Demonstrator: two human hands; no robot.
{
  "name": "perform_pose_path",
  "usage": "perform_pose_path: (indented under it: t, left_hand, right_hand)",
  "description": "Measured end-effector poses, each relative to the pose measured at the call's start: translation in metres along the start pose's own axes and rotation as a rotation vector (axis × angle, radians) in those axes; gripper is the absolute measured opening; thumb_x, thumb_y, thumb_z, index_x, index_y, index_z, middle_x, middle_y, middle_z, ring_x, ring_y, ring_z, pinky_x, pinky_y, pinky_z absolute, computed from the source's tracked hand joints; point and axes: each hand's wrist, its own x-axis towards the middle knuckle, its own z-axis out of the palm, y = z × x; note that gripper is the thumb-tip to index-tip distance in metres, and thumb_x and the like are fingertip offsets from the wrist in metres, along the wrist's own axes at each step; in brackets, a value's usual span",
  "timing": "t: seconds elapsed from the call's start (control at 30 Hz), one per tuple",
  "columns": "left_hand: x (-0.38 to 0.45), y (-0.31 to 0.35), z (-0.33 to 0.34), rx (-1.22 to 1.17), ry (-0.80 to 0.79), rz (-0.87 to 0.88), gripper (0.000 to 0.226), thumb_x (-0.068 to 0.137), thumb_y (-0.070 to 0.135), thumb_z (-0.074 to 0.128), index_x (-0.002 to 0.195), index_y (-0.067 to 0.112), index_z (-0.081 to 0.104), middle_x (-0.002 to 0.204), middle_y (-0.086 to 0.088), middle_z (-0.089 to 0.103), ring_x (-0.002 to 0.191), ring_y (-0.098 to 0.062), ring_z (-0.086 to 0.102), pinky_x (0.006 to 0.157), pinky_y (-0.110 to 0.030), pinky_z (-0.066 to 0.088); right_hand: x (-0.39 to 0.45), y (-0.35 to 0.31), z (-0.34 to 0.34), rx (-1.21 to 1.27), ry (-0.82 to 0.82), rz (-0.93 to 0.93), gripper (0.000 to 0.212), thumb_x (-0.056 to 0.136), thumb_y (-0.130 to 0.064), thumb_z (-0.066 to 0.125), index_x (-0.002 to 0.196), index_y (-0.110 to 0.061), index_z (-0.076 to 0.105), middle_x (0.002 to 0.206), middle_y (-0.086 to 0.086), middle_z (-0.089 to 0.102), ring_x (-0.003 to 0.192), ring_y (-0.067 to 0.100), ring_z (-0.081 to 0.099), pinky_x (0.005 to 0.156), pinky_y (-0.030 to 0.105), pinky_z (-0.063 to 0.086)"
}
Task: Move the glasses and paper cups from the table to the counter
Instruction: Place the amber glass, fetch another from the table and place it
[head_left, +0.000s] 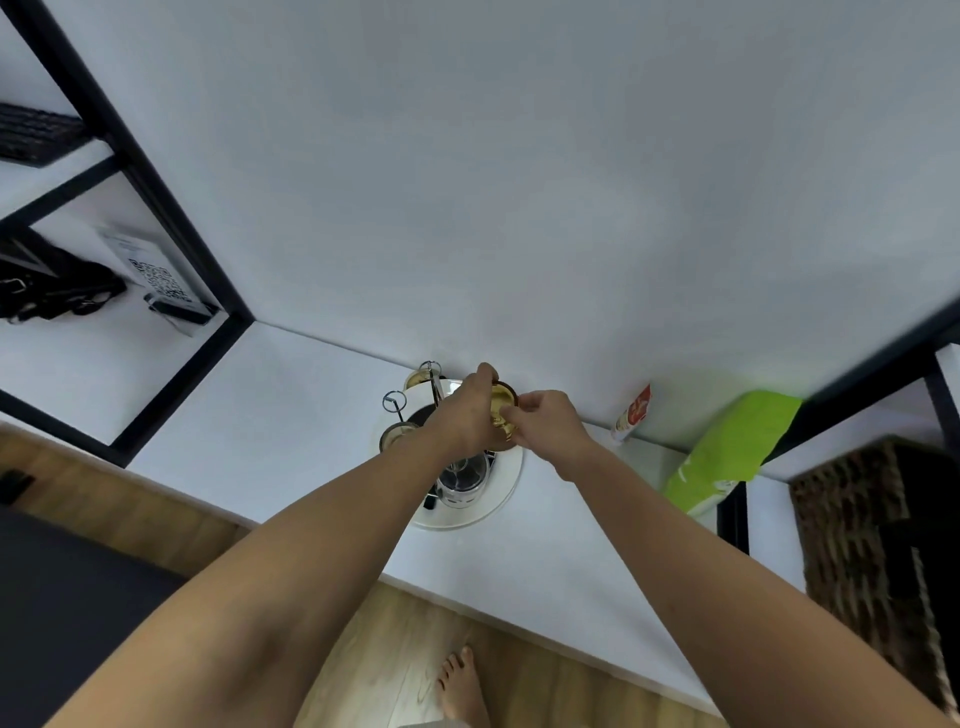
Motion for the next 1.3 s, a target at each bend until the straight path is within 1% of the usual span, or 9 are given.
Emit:
perform_pose_path:
  t: [0.27,0.43,0.57,0.67,0.8,0.97,1.07,1.2,1.3]
  left_hand:
    - [0.011,-0.012,0.018,0.042,-0.044,-0.002,0.073,0.077,0.024,0.083,0.135,0.014,0.038,0.126,-0.012,0.054,0.106,-0.032,0.061,0.090,-0.046,0.053]
    - [0.017,-0.013,0.028,0.084,-0.061,-0.030,0.072,0.081,0.022,0.080,0.137,0.011,0.037,0.131,-0.016,0.049,0.108,-0.037,0.061,0.092,-0.047,0.052]
    - [0.022,-0.013,0.033,0.104,-0.076,-0.037,0.073,0.082,0.020,0.080,0.138,0.007,0.035,0.132,-0.019,0.046,0.104,-0.038,0.062,0.088,-0.045,0.053]
    - [0.024,-0.015,0.037,0.139,-0.096,-0.037,0.075,0.083,0.020,0.079,0.140,0.005,0.033,0.134,-0.021,0.045,0.105,-0.041,0.062,0.089,-0.048,0.053]
    - [0.025,-0.016,0.042,0.180,-0.132,-0.058,0.083,0.081,0.022,0.082,0.143,0.005,0.030,0.137,-0.020,0.042,0.109,-0.042,0.061,0.090,-0.048,0.052]
    - [0.024,-0.016,0.045,0.204,-0.128,-0.056,0.083,0.081,0.022,0.082,0.144,0.004,0.030,0.136,-0.020,0.043,0.110,-0.041,0.061,0.087,-0.045,0.051]
    - [0.023,-0.014,0.044,0.222,-0.141,-0.050,0.081,0.082,0.022,0.081,0.143,0.003,0.030,0.134,-0.021,0.044,0.110,-0.041,0.060,0.084,-0.044,0.048]
    - [0.023,-0.010,0.040,0.194,-0.152,-0.050,0.084,0.084,0.016,0.077,0.149,0.007,0.024,0.137,-0.022,0.044,0.113,-0.040,0.059,0.092,-0.045,0.050]
    - [0.024,-0.004,0.029,0.126,-0.141,-0.046,0.087,0.087,0.013,0.072,0.154,0.009,0.017,0.140,-0.022,0.045,0.116,-0.038,0.057,0.095,-0.043,0.048]
  right_hand:
    - [0.011,0.021,0.013,0.086,0.022,0.114,0.008,0.089,-0.018,0.066,0.083,-0.015,0.069,0.093,0.012,0.074,0.097,0.030,0.071,0.093,0.049,0.057]
    - [0.018,0.028,0.015,0.070,0.025,0.160,0.014,0.093,-0.018,0.061,0.080,-0.019,0.066,0.085,0.006,0.072,0.074,0.017,0.071,0.066,0.028,0.057]
    - [0.023,0.031,0.016,0.038,0.006,0.202,0.012,0.092,-0.012,0.055,0.088,-0.017,0.065,0.098,0.012,0.072,0.091,0.025,0.070,0.085,0.038,0.058]
    - [0.025,0.033,0.017,-0.010,-0.019,0.231,0.018,0.091,-0.009,0.052,0.100,-0.010,0.067,0.103,0.015,0.071,0.095,0.027,0.069,0.081,0.035,0.056]
    - [0.028,0.038,0.017,-0.028,-0.038,0.270,0.022,0.093,-0.009,0.049,0.109,-0.007,0.064,0.107,0.016,0.069,0.102,0.030,0.067,0.088,0.039,0.056]
    - [0.025,0.040,0.017,-0.057,-0.080,0.279,0.025,0.094,-0.009,0.045,0.115,-0.010,0.059,0.095,0.008,0.061,0.080,0.020,0.056,0.068,0.029,0.047]
    - [0.021,0.039,0.018,-0.082,-0.104,0.285,0.022,0.094,-0.011,0.046,0.112,-0.009,0.058,0.092,0.007,0.058,0.076,0.019,0.052,0.069,0.029,0.046]
    - [0.019,0.032,0.015,-0.137,-0.108,0.243,0.016,0.094,-0.014,0.046,0.105,-0.010,0.056,0.087,0.004,0.055,0.071,0.016,0.050,0.063,0.026,0.042]
    - [0.019,0.022,0.009,-0.223,-0.112,0.151,0.033,0.096,-0.018,0.048,0.126,-0.007,0.053,0.105,0.004,0.054,0.090,0.019,0.054,0.069,0.026,0.041]
